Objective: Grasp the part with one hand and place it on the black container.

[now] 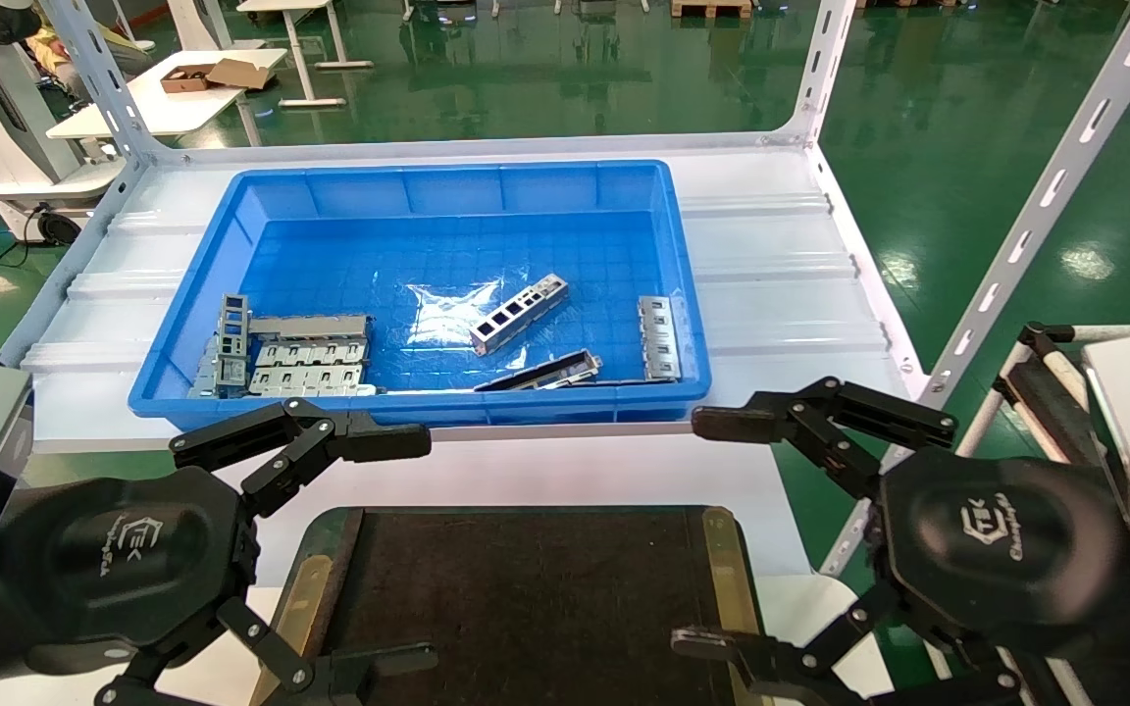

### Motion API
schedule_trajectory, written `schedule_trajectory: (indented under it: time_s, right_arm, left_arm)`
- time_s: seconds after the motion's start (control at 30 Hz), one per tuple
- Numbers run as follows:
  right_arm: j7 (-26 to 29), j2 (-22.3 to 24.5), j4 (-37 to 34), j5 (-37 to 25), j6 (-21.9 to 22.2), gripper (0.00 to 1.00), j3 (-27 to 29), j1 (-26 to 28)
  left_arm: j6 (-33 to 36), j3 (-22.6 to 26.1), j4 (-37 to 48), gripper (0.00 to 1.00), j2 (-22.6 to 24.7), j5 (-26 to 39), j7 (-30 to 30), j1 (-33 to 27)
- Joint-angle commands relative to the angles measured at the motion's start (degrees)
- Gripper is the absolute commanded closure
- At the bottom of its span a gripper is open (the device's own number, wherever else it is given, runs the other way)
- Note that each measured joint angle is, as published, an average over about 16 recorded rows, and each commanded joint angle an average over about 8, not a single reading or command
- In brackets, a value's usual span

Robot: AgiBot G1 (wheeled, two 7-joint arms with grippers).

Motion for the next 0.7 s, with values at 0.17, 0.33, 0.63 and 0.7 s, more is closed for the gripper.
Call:
schedule_trajectory:
  time_s: [0.17, 0.33, 0.63, 0.7]
  right_arm:
    - [0.0, 0.0, 0.0, 0.0, 0.0, 0.0, 0.0, 0.0]
    - [0.0, 0.0, 0.0, 0.0, 0.0, 0.0, 0.0, 0.0]
    - [0.0, 0.0, 0.0, 0.0, 0.0, 0.0, 0.0, 0.0]
    - [0.0, 0.0, 0.0, 0.0, 0.0, 0.0, 0.0, 0.0]
  left_arm:
    - [0.0, 0.0, 0.0, 0.0, 0.0, 0.0, 0.0, 0.0]
    - [0.0, 0.0, 0.0, 0.0, 0.0, 0.0, 0.0, 0.0]
    - [0.0, 0.0, 0.0, 0.0, 0.0, 0.0, 0.0, 0.0]
    - [0.0, 0.0, 0.0, 0.0, 0.0, 0.0, 0.0, 0.0]
